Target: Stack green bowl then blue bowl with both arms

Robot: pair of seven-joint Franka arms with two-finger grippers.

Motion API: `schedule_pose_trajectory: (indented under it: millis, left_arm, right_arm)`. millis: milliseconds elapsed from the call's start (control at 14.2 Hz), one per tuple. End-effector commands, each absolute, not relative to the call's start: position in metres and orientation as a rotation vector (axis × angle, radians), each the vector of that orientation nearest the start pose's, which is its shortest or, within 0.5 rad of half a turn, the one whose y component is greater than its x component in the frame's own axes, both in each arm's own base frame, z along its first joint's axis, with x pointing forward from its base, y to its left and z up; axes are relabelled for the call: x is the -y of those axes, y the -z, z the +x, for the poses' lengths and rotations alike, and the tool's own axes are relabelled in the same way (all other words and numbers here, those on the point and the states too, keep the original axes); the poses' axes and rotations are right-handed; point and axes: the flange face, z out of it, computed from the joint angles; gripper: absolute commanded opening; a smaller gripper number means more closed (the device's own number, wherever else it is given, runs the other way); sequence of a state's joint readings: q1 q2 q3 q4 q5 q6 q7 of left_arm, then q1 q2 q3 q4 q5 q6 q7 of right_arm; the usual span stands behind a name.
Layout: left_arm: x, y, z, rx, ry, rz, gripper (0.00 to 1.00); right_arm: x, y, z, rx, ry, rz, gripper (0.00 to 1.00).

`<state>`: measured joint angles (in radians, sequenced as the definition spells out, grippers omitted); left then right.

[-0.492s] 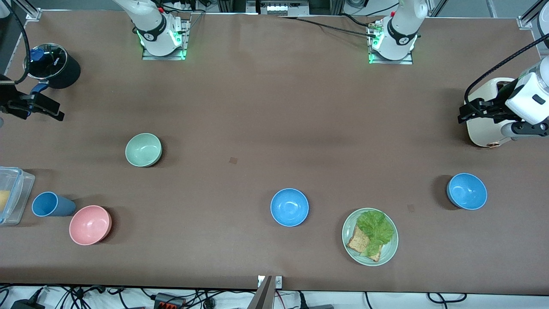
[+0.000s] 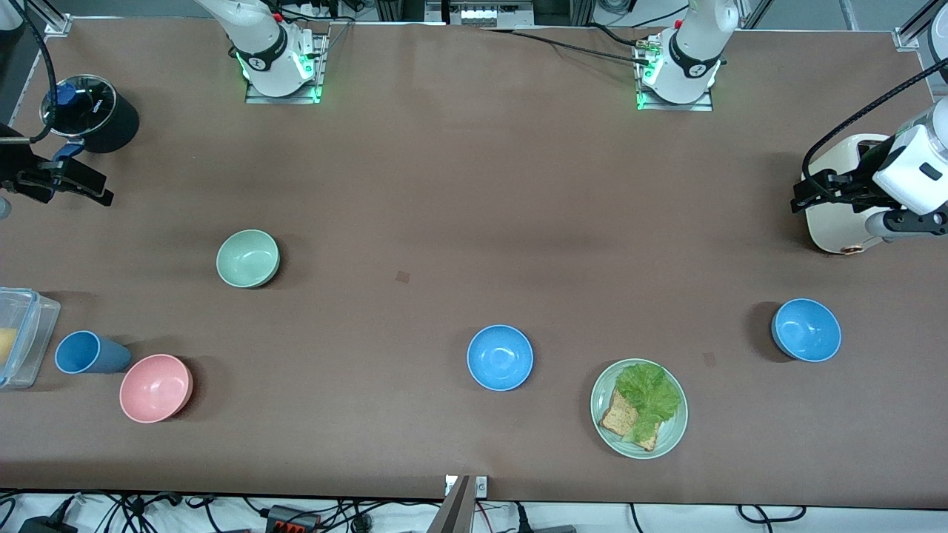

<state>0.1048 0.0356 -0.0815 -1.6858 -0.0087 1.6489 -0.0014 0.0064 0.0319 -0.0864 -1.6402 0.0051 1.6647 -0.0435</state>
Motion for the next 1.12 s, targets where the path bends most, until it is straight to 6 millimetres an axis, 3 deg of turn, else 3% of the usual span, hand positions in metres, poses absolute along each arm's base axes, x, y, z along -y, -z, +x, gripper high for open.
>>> schedule_pose_trajectory:
  millis: [0,141,351,492,773,1054]
  left_arm:
    - [-0.018,-0.560,0.567,0.017,-0.101,-3.160,1.00]
    - [-0.018,-0.559,0.567,0.020,-0.103,-3.160,1.00]
    - [-0.018,-0.559,0.568,0.020,-0.103,-3.160,1.00]
    - [-0.020,-0.559,0.568,0.024,-0.106,-3.160,1.00]
    - [-0.030,-0.554,0.569,0.057,-0.117,-3.176,1.00]
    - [-0.030,-0.552,0.571,0.061,-0.119,-3.184,1.00]
  right_arm:
    - [0.042,-0.584,0.560,-0.040,0.004,-3.151,1.00]
    - [0.043,-0.569,0.567,-0.044,-0.037,-3.151,1.00]
    - [0.050,-0.510,0.591,-0.065,-0.158,-3.150,1.00]
    - [0.055,-0.463,0.607,-0.073,-0.231,-3.149,1.00]
    - [0.067,-0.344,0.635,-0.071,-0.370,-3.142,1.00]
    - [0.064,-0.269,0.632,-0.066,-0.549,-3.113,1.00]
